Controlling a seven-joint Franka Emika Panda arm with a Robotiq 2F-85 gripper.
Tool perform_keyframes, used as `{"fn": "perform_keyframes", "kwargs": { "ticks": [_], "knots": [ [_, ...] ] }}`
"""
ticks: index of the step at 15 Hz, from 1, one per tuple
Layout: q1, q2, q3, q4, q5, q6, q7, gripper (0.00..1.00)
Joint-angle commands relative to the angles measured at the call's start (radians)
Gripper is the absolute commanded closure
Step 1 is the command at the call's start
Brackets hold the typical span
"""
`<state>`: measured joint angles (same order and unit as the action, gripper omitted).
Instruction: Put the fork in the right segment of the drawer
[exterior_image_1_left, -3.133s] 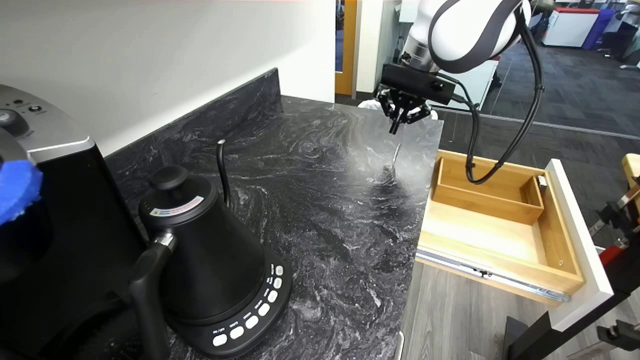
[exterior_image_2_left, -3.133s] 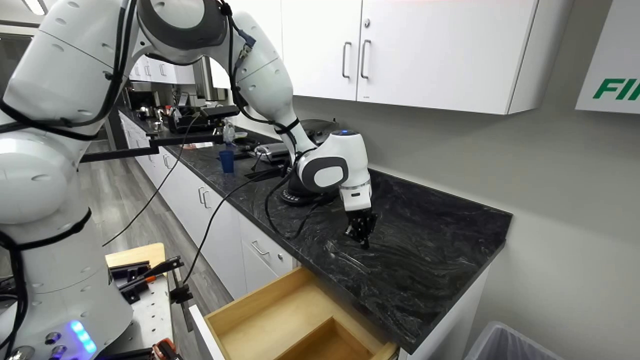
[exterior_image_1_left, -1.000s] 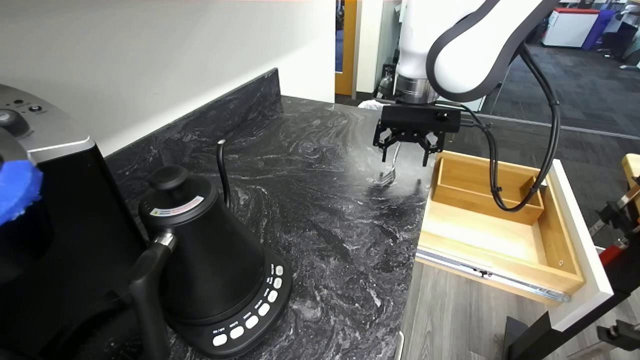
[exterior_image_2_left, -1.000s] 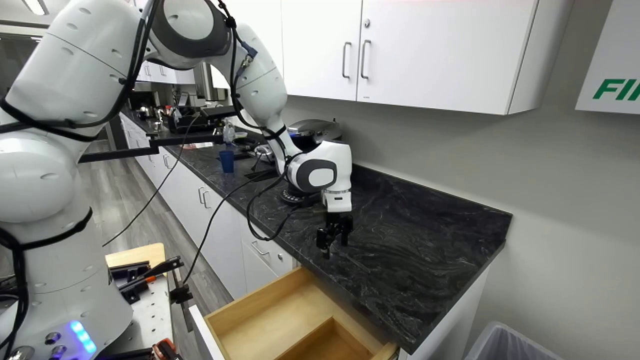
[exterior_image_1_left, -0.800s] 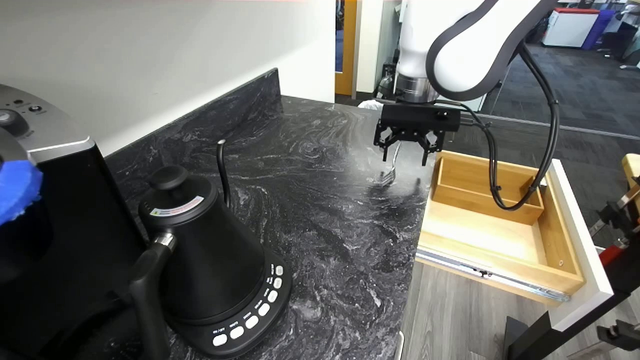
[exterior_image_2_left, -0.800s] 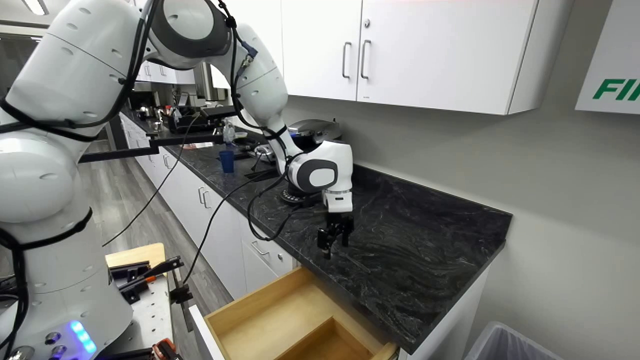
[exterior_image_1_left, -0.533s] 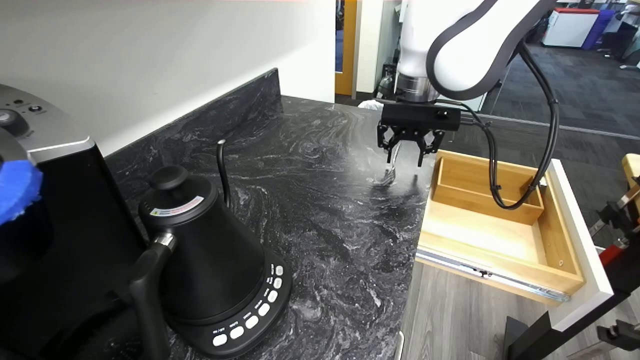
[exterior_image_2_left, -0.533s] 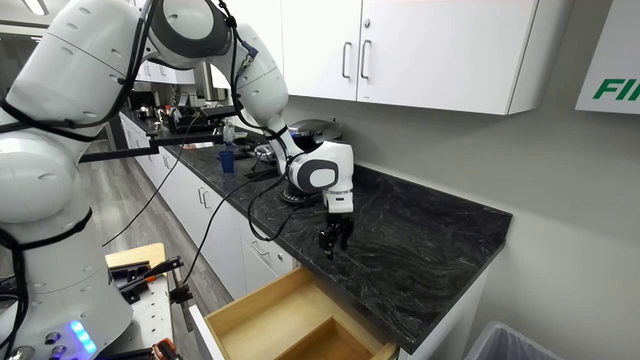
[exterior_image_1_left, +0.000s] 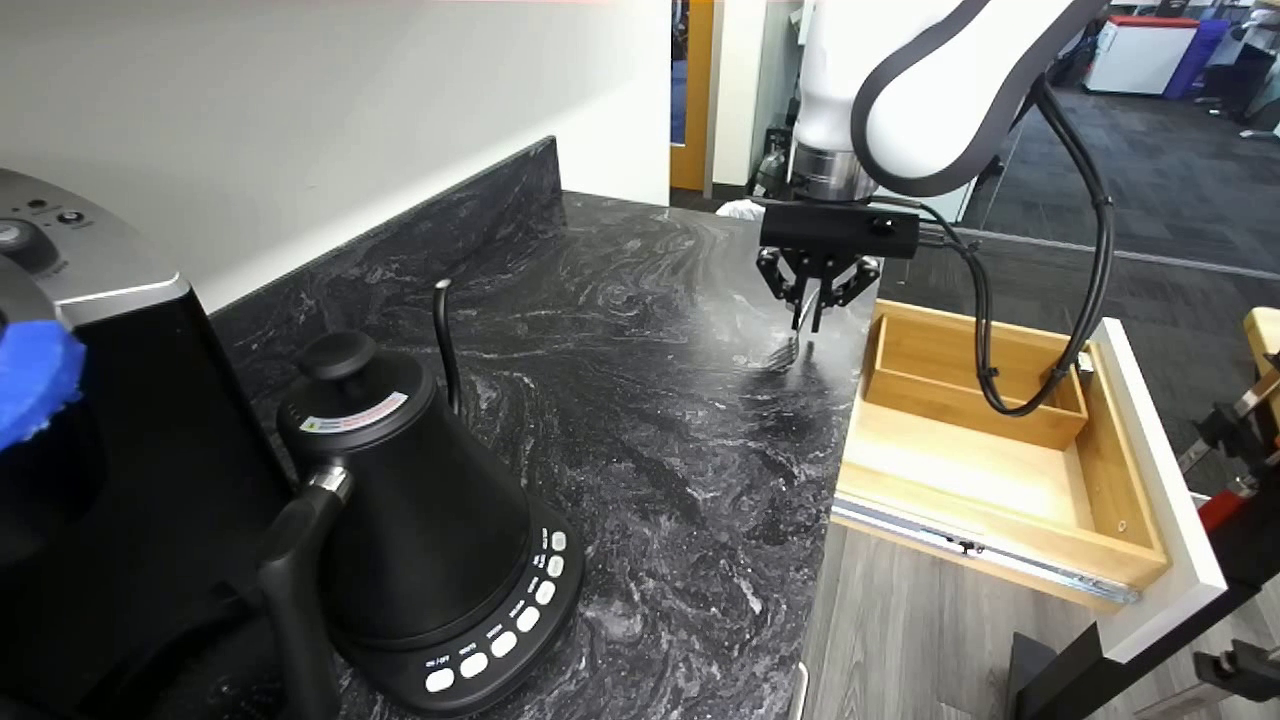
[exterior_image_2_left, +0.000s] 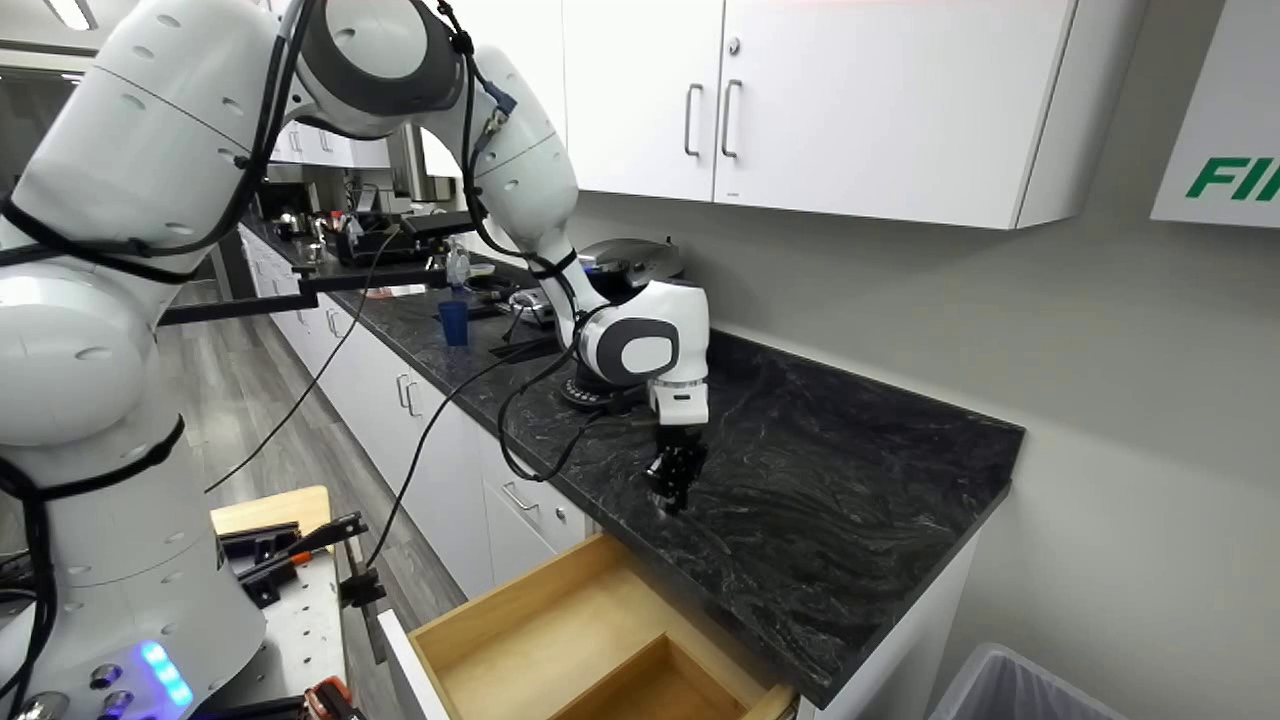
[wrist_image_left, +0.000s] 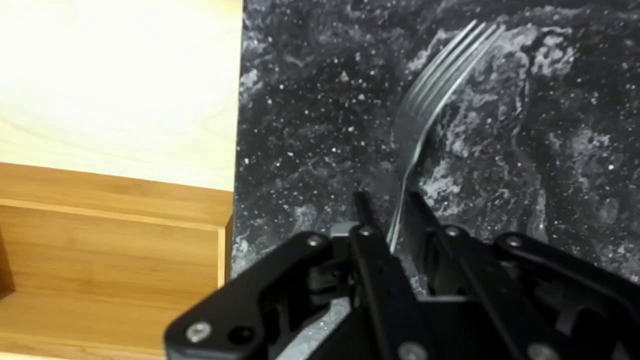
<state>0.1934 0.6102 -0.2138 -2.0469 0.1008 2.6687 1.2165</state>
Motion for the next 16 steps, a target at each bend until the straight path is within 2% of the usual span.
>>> {"fn": "perform_keyframes", "kwargs": {
  "ticks": [1,3,6,9,10,12,16],
  "knots": [
    [-0.027,-0.026,0.021,-0.013,0.004,-0.005,-0.006,0.97],
    [-0.026,-0.028,0.02,-0.016,0.003,-0.005,-0.005,1.0],
    [-0.025,-0.029,0.019,-0.018,0.002,-0.006,-0.004,0.95],
    [-0.023,-0.029,0.018,-0.015,0.001,-0.008,-0.003,0.96],
    [-0.016,-0.029,0.011,-0.013,-0.007,-0.012,0.005,0.71],
    [-0.013,-0.029,0.009,-0.013,-0.009,-0.008,0.007,0.69],
    [-0.016,-0.022,0.011,-0.013,-0.006,-0.008,0.007,0.44]
  ]
}}
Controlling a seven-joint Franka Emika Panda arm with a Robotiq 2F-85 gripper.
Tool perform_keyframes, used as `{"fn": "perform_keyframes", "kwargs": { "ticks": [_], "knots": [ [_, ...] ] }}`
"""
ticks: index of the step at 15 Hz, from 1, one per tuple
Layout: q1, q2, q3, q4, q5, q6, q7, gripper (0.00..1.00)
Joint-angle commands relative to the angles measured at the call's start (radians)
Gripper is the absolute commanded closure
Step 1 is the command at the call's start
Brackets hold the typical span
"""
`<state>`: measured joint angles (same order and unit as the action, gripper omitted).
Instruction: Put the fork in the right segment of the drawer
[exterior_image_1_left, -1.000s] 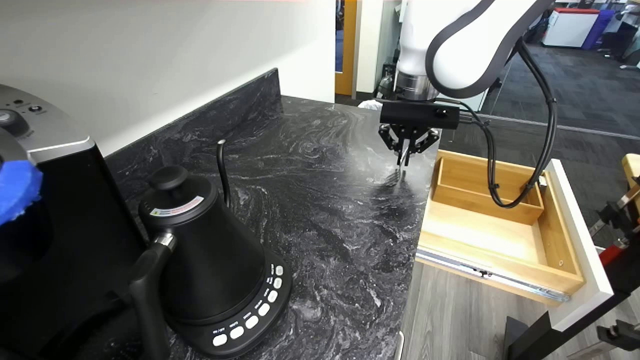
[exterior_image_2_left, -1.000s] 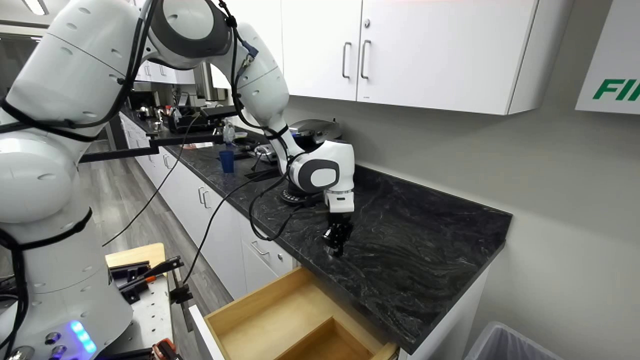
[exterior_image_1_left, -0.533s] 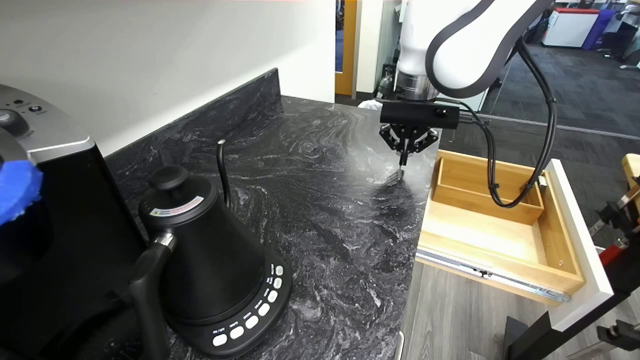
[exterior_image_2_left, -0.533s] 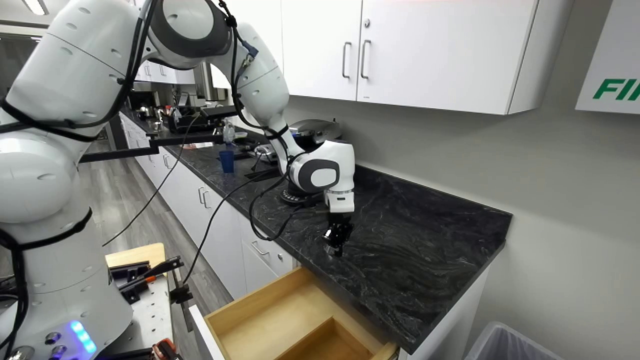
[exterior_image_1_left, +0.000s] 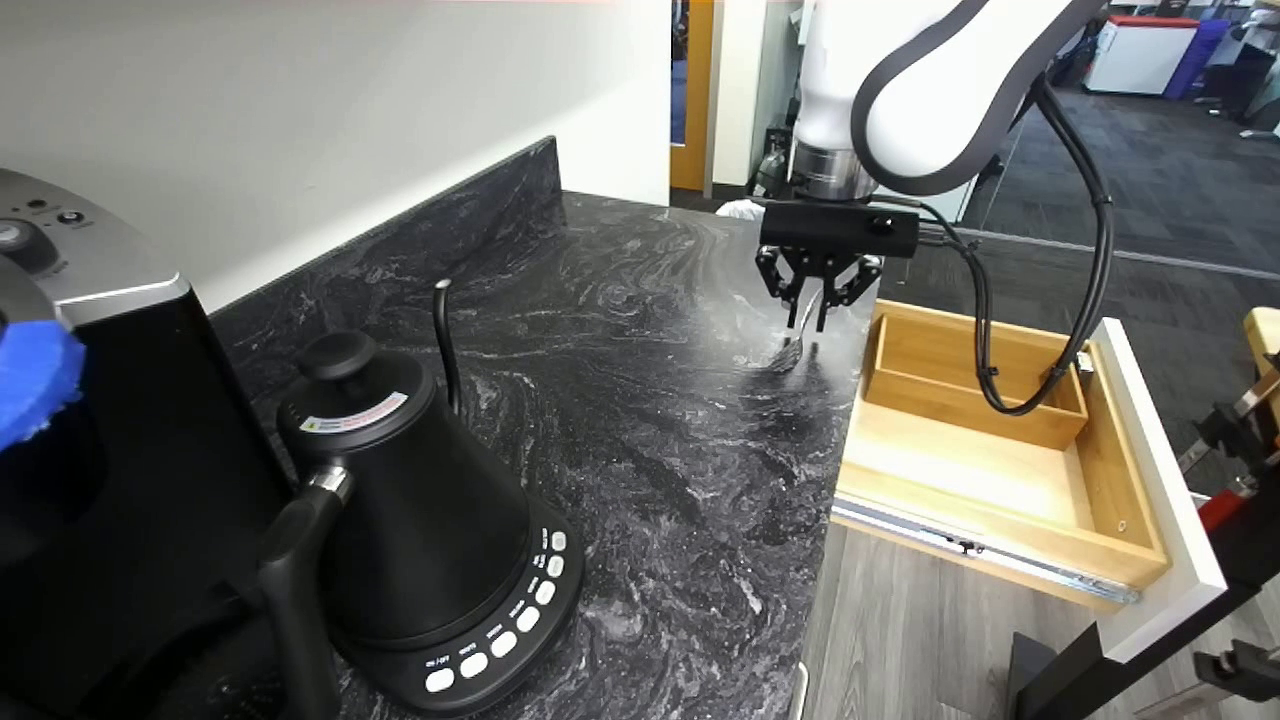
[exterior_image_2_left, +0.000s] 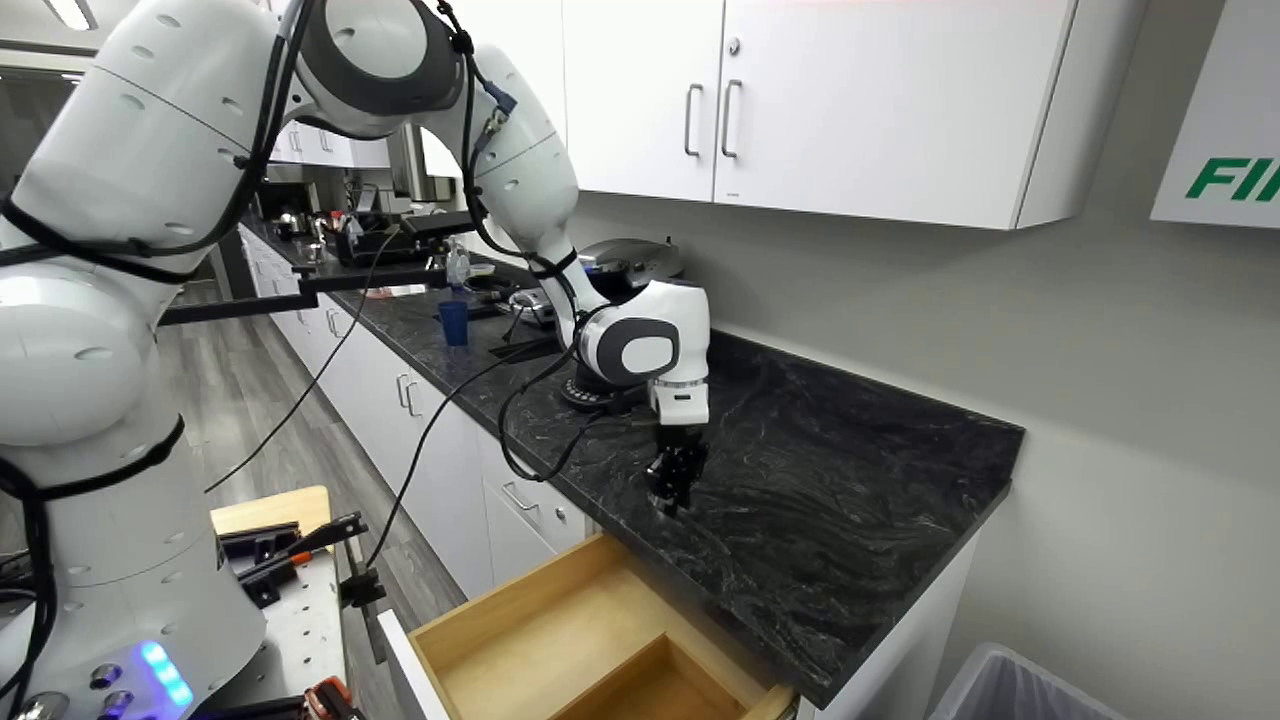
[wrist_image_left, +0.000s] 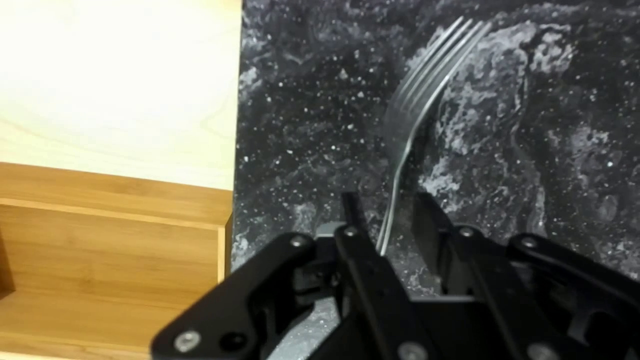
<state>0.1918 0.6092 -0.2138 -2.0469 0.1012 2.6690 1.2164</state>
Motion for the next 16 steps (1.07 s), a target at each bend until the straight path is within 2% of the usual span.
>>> {"fn": "perform_keyframes", "kwargs": {
  "ticks": [1,6,7,8,10,16],
  "knots": [
    [-0.013,-0.015,0.009,-0.014,-0.009,-0.001,0.008,0.38],
    [-0.019,-0.006,0.016,-0.017,-0.004,0.009,-0.002,0.05],
    [-0.02,-0.005,0.017,-0.018,-0.003,0.01,-0.003,0.02],
    [-0.023,-0.006,0.019,-0.019,0.0,0.012,-0.005,0.41],
    [-0.025,-0.009,0.022,-0.022,0.002,0.014,-0.009,0.38],
    [-0.029,-0.017,0.026,-0.027,0.006,0.016,-0.013,0.77]
  ]
}}
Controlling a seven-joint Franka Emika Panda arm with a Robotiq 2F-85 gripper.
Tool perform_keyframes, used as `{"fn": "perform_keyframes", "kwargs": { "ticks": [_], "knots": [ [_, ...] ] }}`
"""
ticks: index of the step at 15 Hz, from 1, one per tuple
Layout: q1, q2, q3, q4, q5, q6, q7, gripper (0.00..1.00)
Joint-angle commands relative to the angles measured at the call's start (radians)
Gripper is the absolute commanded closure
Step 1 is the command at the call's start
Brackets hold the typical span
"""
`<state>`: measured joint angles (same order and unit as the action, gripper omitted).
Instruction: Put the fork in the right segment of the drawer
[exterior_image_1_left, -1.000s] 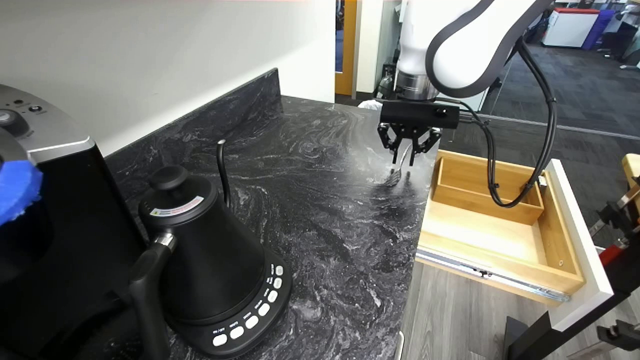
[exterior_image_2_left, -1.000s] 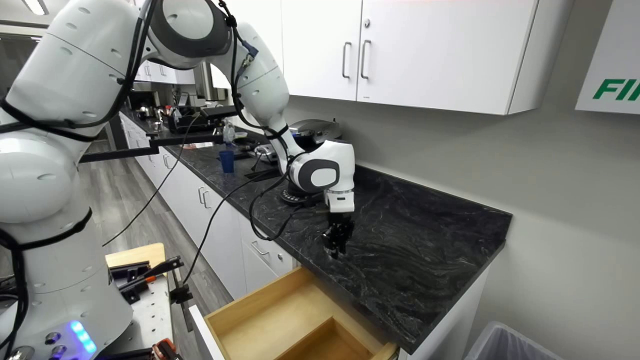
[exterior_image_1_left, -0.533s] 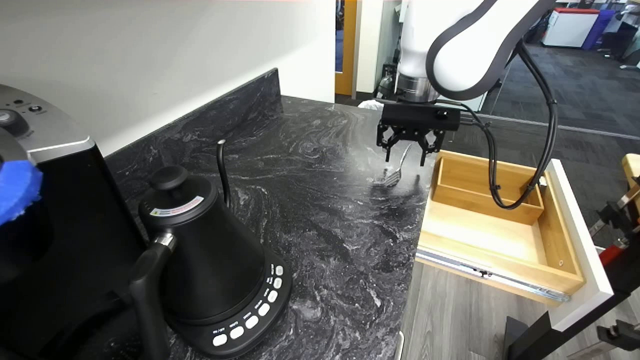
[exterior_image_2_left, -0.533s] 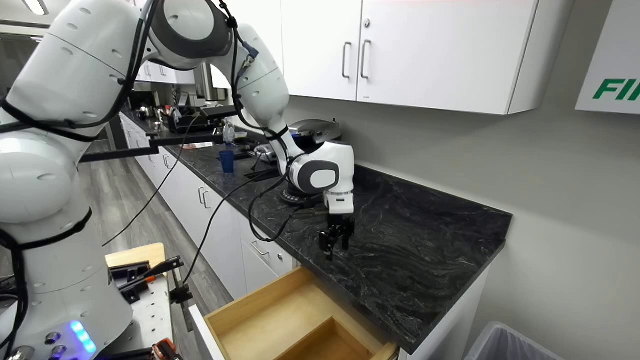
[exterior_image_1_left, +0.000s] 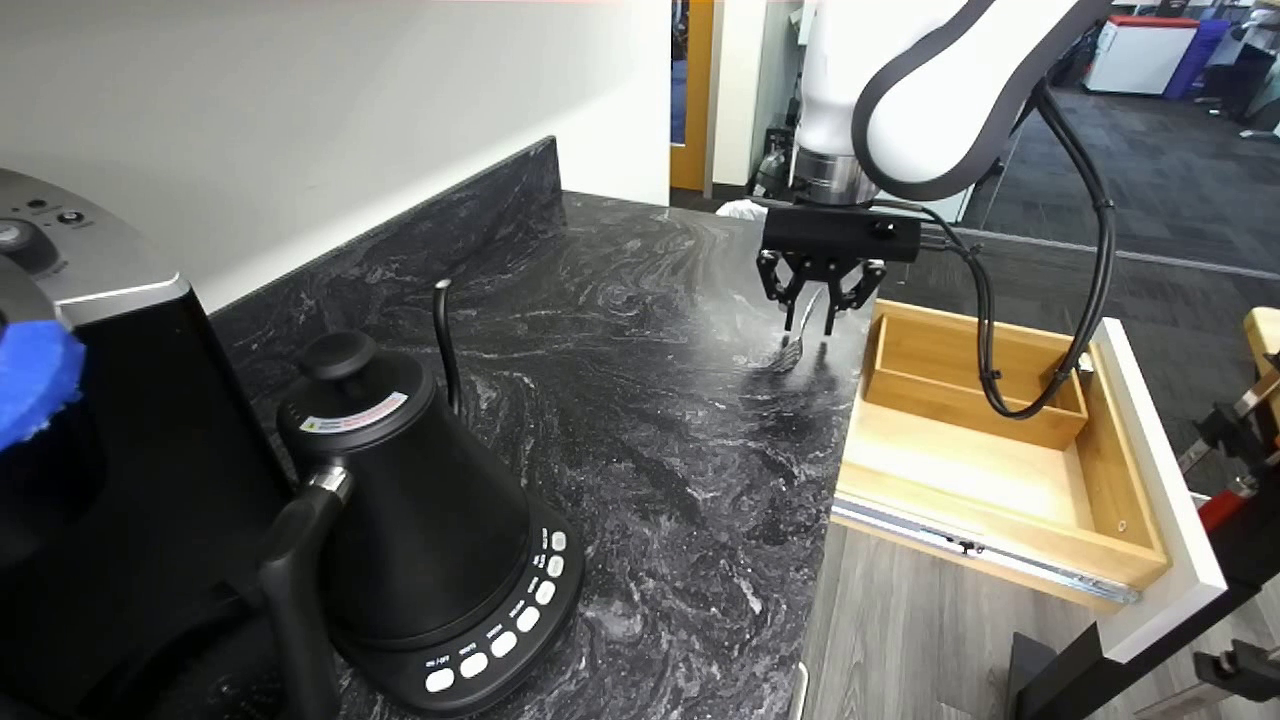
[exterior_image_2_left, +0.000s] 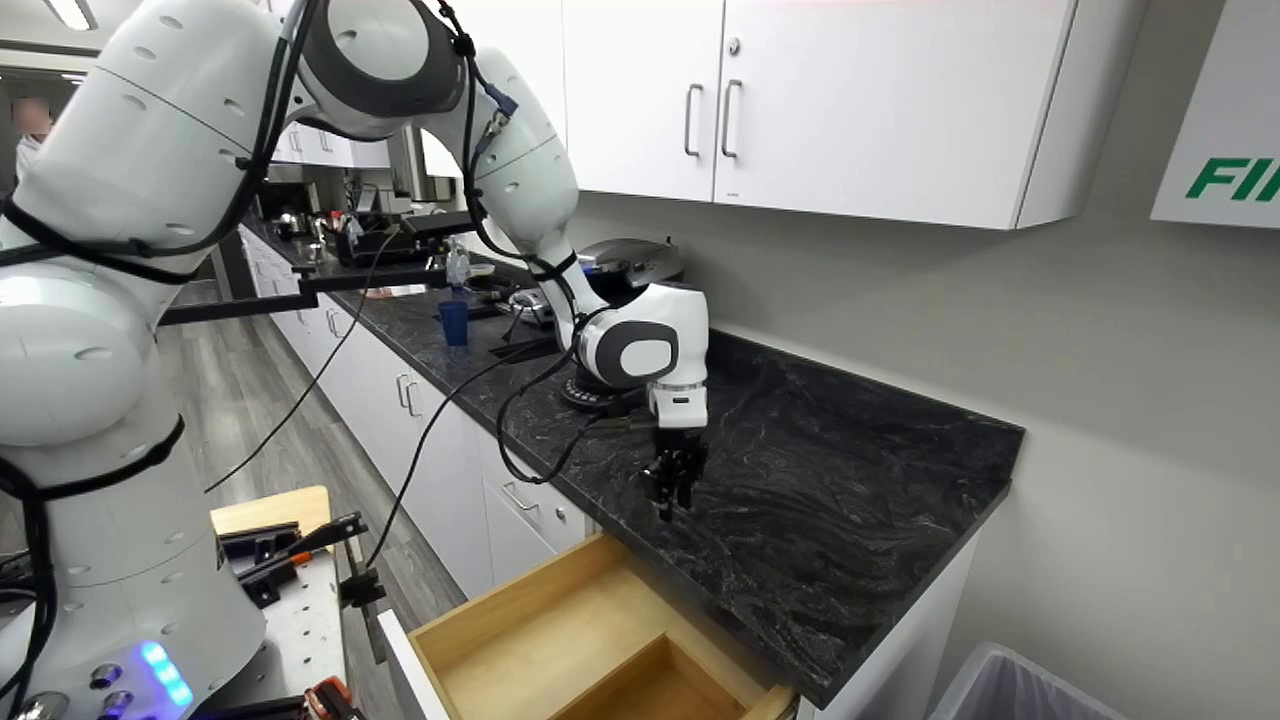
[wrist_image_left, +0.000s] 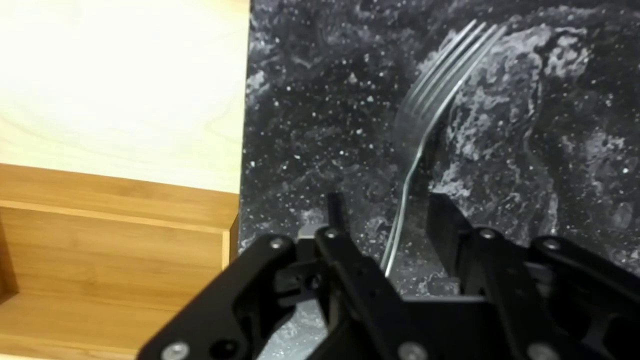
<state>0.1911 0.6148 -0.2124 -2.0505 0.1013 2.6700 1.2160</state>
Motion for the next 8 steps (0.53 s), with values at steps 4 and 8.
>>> {"fn": "perform_keyframes", "kwargs": {
  "ticks": [4,8],
  "knots": [
    [-0.032,-0.034,0.028,-0.034,0.009,0.018,-0.015,0.97],
    [-0.036,-0.037,0.031,-0.033,0.01,0.021,-0.014,0.98]
  ]
}}
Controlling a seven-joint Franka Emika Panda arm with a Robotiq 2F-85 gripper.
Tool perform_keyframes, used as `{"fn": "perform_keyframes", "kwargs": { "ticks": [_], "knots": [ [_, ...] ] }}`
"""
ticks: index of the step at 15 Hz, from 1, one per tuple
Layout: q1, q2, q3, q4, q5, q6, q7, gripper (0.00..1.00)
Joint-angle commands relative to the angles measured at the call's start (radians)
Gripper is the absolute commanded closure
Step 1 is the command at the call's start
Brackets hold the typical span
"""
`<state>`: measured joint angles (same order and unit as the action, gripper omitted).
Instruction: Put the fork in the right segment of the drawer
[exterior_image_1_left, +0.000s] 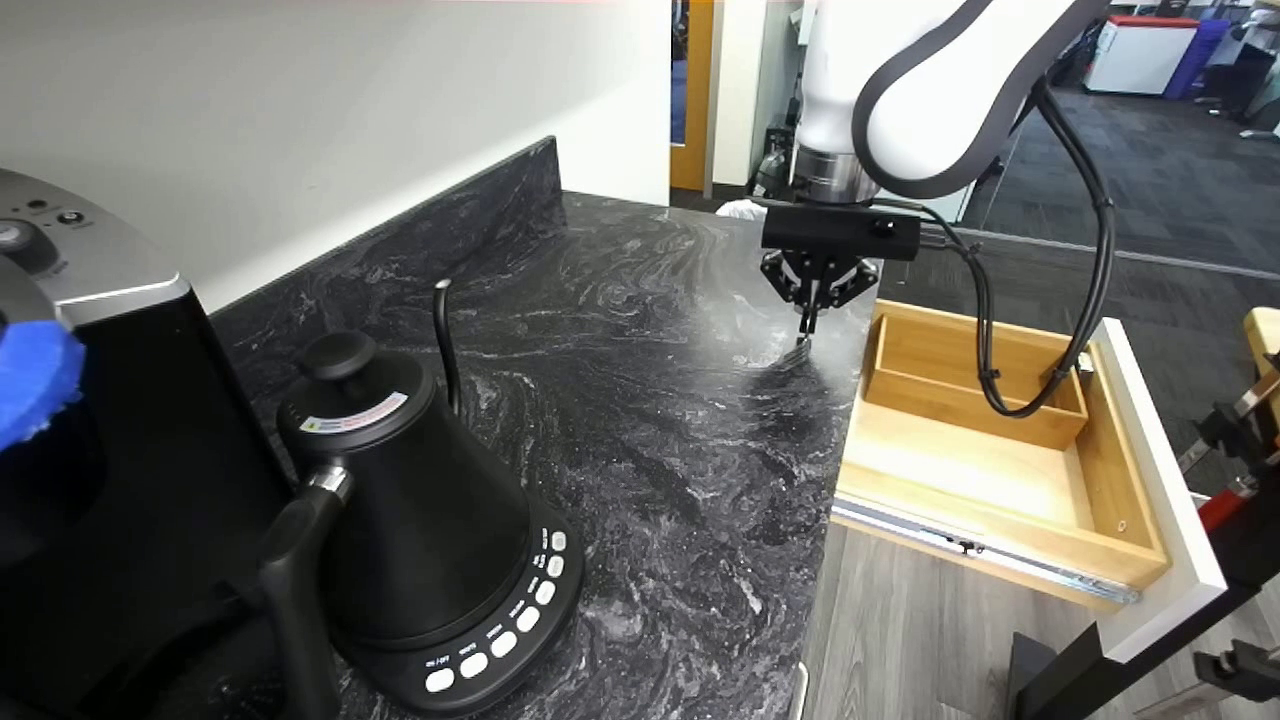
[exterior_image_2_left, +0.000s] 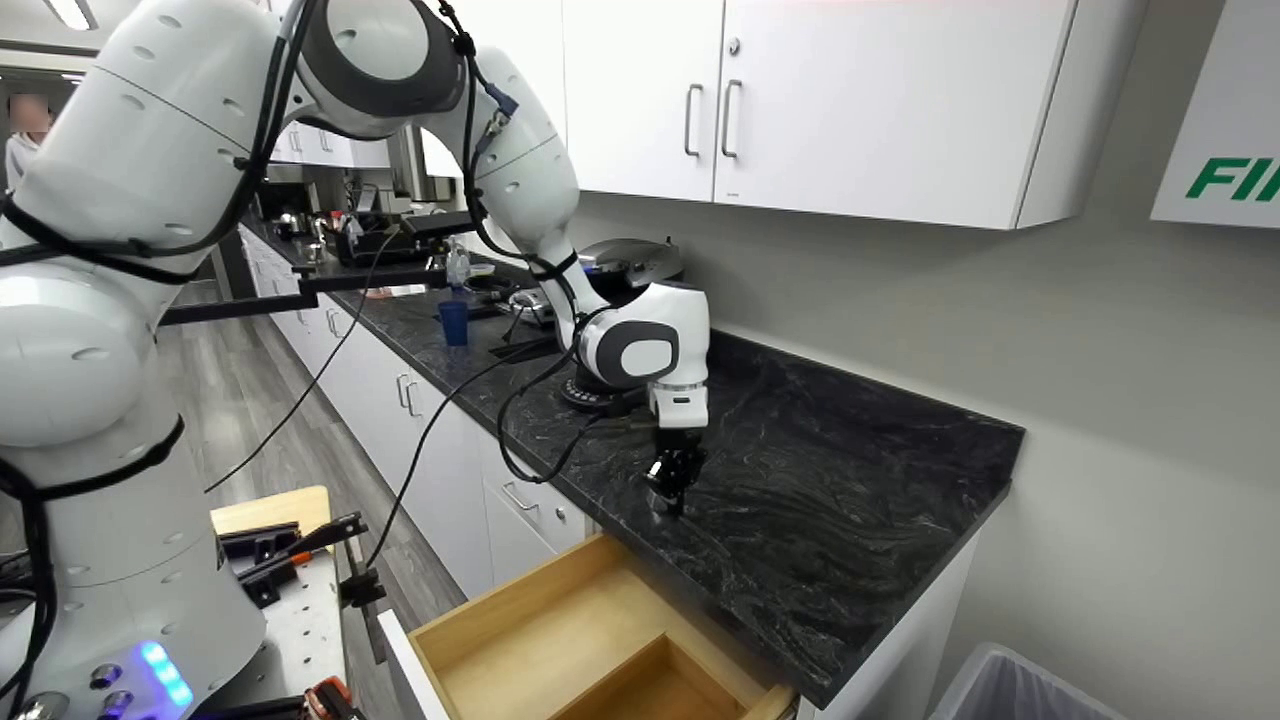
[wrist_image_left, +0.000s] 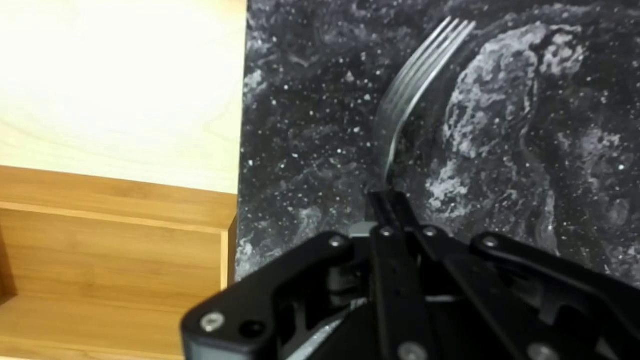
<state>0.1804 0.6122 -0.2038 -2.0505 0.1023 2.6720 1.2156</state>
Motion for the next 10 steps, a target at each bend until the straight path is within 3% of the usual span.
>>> {"fn": "perform_keyframes", "kwargs": {
  "ticks": [1,10],
  "knots": [
    [-0.026,-0.033,0.023,-0.032,0.009,0.019,-0.013,0.97],
    [0.016,-0.057,-0.026,0.013,-0.052,0.0,0.02,0.97]
  ]
}}
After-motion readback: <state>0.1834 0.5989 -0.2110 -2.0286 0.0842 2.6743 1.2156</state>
